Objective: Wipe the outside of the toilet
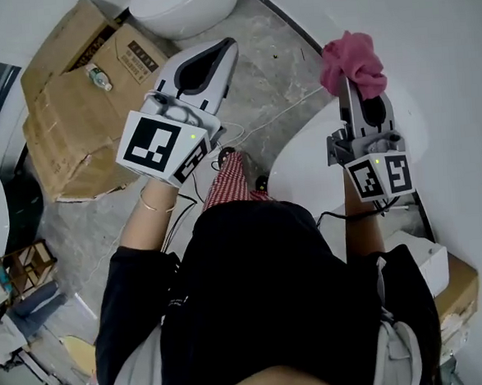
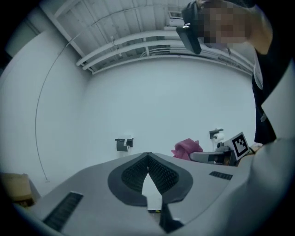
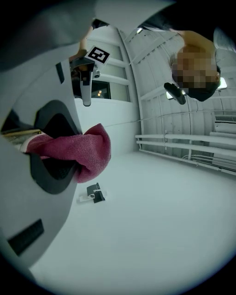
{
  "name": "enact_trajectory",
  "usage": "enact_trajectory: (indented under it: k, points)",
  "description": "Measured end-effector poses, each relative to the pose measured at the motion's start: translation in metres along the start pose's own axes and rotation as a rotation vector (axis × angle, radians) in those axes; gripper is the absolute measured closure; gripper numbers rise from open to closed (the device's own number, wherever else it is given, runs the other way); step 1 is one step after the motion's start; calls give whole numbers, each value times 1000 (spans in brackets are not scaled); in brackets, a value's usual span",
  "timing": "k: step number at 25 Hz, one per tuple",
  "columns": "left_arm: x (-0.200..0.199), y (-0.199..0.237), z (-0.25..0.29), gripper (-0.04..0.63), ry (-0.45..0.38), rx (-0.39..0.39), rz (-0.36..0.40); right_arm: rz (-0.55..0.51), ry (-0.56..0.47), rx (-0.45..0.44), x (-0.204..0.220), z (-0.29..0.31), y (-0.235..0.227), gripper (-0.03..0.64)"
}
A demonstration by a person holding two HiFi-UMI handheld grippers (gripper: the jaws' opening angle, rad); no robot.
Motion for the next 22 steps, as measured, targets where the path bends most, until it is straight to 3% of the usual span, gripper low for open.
enact_trajectory:
  k: [3, 8, 14, 22]
  points:
    - [1, 17, 17, 589, -25, 74, -43, -33, -13, 68, -3, 7, -3, 543]
    - [11, 56, 28, 589, -2, 142, -30, -27, -20, 171, 4, 31, -6, 543]
    - [18, 111, 33, 589, -27, 148, -35, -45, -34, 204, 13, 69, 9, 543]
    - [34, 139, 44, 589, -37, 199, -67, -71, -26, 260, 17, 93, 12, 543]
Point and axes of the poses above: the fingertips, and each gripper's own axes: z forward along the fingers, y to its left, x out of its underside, the point moved 4 cm from there along -z, backward along the fingers, and after that the axes turned 6 degrees about z, right-handed, at the moved point
